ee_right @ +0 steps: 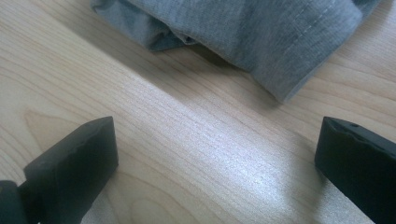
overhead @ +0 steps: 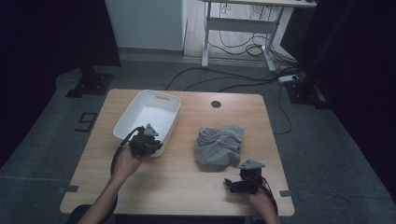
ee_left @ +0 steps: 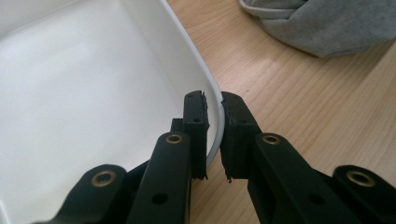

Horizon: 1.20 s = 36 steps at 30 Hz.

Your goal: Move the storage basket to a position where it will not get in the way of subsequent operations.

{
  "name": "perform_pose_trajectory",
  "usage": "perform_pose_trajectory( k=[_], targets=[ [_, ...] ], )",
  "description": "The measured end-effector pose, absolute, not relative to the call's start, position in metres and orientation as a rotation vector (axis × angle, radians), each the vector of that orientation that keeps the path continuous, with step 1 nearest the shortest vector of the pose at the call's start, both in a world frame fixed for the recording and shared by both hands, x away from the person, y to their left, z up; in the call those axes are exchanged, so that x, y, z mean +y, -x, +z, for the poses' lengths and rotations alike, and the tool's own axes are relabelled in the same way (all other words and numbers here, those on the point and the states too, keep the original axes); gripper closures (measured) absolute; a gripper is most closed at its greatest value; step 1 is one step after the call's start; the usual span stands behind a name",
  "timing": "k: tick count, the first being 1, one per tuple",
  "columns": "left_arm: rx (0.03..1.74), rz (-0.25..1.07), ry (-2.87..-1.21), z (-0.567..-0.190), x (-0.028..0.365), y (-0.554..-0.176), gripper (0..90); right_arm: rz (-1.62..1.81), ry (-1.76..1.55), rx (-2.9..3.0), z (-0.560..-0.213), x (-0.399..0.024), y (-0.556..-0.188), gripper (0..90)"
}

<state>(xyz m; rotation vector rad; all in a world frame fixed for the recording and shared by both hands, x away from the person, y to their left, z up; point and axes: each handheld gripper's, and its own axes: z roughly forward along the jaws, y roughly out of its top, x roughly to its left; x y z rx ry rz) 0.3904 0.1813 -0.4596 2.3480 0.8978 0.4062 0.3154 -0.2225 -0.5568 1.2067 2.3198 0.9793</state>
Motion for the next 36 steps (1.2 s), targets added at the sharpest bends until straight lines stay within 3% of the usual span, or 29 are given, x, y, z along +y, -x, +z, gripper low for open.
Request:
perform_pose_trajectory(
  k=[36],
  targets=[
    [1.109, 0.483, -2.284, -0.456, 0.258, -0.404, 72.9, 0.979, -1.207, 2.319, -0.557, -0.222, -0.315, 0.0]
  ],
)
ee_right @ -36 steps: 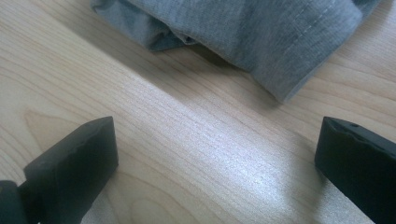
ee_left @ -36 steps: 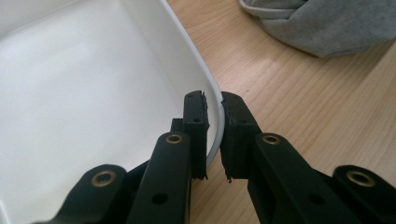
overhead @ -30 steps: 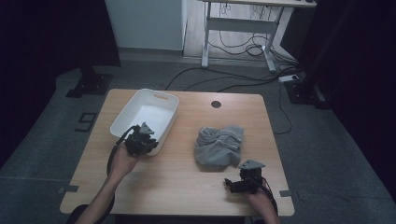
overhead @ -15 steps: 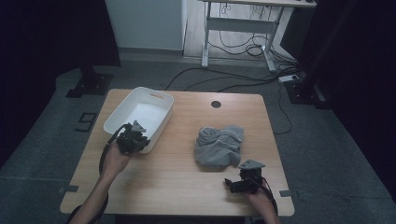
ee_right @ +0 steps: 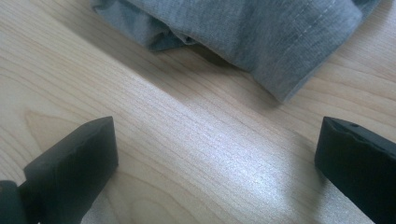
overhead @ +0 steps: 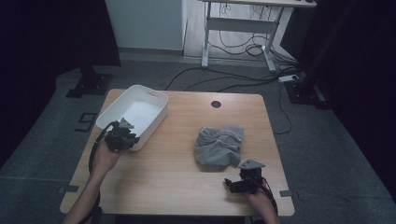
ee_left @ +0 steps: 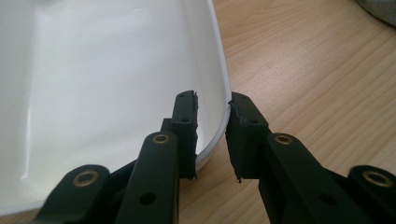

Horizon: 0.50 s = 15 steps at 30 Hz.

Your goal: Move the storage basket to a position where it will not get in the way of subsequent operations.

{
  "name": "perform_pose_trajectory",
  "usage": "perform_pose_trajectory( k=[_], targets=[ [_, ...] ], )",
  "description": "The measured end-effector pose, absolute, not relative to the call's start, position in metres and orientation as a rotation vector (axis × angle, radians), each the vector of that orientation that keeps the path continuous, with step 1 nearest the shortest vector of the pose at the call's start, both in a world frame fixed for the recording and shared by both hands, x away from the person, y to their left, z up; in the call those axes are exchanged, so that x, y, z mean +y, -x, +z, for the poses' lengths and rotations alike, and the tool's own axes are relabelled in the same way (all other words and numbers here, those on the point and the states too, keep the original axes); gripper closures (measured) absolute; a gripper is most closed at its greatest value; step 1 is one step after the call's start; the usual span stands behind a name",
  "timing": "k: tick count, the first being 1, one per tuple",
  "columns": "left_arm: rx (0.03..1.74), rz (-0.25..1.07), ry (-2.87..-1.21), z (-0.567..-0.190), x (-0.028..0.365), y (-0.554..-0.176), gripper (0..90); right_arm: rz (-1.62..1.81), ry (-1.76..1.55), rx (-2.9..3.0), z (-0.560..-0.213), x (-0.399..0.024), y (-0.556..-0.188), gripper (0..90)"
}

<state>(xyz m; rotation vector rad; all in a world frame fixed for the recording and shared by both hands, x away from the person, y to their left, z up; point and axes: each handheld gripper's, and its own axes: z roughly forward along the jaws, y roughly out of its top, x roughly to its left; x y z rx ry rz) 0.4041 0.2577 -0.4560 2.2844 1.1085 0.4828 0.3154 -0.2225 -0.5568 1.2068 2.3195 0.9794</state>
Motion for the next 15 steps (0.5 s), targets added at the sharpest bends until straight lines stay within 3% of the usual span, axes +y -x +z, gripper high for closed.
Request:
perform_pose_trajectory(
  k=[15],
  targets=[
    [1.197, 0.512, -2.233, -0.455, 0.290, -0.412, 74.3, 0.980, -1.203, 2.319, -0.557, -0.223, -0.316, 0.0]
  ],
)
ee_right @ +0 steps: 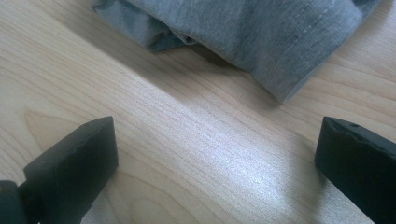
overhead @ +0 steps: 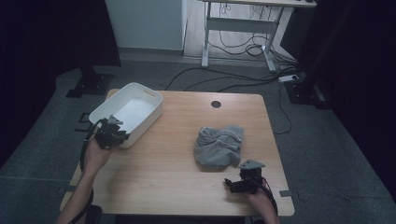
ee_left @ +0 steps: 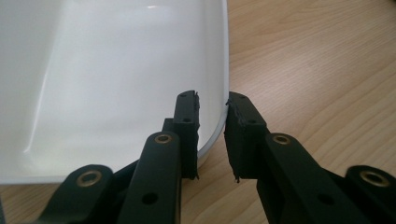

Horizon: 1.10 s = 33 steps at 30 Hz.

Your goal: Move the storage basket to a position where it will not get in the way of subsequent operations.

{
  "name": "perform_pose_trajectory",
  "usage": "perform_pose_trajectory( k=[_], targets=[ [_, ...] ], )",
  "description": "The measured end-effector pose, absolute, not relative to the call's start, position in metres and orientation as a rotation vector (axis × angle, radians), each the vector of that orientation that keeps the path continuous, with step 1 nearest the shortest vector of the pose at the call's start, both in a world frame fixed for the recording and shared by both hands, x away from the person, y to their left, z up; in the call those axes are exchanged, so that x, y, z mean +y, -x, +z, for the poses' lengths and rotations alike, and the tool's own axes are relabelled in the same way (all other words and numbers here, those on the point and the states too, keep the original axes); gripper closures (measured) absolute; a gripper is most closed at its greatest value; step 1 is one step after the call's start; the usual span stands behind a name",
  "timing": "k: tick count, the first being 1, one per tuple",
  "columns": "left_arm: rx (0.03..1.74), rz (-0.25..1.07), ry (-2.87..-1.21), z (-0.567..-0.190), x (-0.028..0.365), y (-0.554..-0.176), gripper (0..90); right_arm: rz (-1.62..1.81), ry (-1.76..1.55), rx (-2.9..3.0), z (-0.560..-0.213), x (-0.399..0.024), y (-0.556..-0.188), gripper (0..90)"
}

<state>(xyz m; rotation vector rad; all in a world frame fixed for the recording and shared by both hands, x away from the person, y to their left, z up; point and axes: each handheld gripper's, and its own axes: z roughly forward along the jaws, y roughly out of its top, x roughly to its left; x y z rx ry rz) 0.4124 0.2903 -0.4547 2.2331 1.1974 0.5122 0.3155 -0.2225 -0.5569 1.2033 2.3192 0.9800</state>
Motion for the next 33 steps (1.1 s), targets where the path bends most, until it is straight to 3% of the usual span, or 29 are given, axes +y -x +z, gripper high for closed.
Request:
perform_pose_trajectory(
  k=[33],
  targets=[
    [1.324, 0.576, -2.203, -0.454, 0.337, -0.440, 73.8, 0.981, -1.201, 2.318, -0.557, -0.223, -0.316, 0.0]
  ],
)
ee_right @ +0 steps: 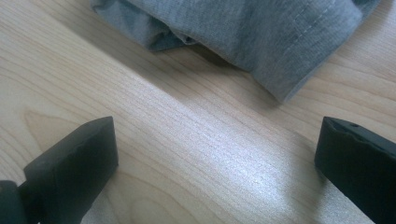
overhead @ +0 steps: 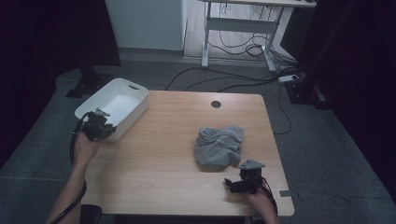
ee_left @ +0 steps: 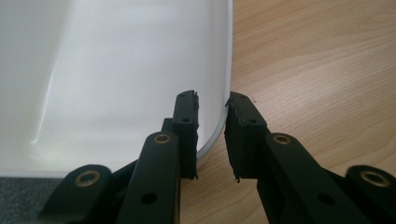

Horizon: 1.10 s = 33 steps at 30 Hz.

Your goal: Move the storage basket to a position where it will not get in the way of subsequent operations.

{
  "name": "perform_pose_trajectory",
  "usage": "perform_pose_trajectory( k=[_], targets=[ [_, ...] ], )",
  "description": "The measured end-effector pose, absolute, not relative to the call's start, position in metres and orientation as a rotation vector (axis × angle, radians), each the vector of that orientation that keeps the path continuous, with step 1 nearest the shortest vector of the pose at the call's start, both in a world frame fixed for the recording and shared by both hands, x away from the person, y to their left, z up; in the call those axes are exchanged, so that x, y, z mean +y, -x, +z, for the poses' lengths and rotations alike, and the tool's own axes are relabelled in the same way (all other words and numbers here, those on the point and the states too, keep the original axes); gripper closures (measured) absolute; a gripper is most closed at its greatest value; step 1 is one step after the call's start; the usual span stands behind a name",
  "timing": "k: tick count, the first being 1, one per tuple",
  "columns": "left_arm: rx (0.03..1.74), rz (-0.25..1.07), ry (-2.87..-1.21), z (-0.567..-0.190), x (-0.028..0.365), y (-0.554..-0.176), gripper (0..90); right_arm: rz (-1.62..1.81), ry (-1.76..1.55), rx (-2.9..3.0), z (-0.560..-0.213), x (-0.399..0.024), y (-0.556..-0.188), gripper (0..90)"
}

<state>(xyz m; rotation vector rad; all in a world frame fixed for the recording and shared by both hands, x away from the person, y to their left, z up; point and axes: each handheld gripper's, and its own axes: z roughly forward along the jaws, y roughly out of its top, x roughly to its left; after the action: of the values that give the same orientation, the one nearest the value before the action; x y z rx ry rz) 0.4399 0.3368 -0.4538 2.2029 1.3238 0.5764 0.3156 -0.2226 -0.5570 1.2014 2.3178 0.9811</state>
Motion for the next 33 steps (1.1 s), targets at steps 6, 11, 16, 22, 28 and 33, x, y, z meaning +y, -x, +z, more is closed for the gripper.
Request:
perform_pose_trajectory(
  k=[6, 11, 16, 22, 28, 33],
  targets=[
    [1.339, 0.576, -2.186, -0.454, 0.344, -0.443, 73.6, 0.981, -1.201, 2.318, -0.557, -0.223, -0.316, 0.0],
    [1.340, 0.576, -2.180, -0.454, 0.344, -0.442, 73.0, 0.981, -1.201, 2.318, -0.557, -0.223, -0.316, 0.0],
    [1.351, 0.520, -2.130, -0.455, 0.346, -0.442, 65.1, 0.981, -1.201, 2.318, -0.557, -0.223, -0.316, 0.0],
    [1.325, 0.565, -2.130, -0.452, 0.343, -0.437, 46.9, 0.981, -1.201, 2.318, -0.557, -0.223, -0.316, 0.0],
    [1.316, 0.526, -2.111, -0.448, 0.341, -0.433, 34.8, 0.981, -1.201, 2.318, -0.557, -0.223, -0.316, 0.0],
    [1.308, 0.529, -2.073, -0.447, 0.337, -0.427, 25.5, 0.980, -1.201, 2.319, -0.557, -0.223, -0.316, 0.0]
  ],
)
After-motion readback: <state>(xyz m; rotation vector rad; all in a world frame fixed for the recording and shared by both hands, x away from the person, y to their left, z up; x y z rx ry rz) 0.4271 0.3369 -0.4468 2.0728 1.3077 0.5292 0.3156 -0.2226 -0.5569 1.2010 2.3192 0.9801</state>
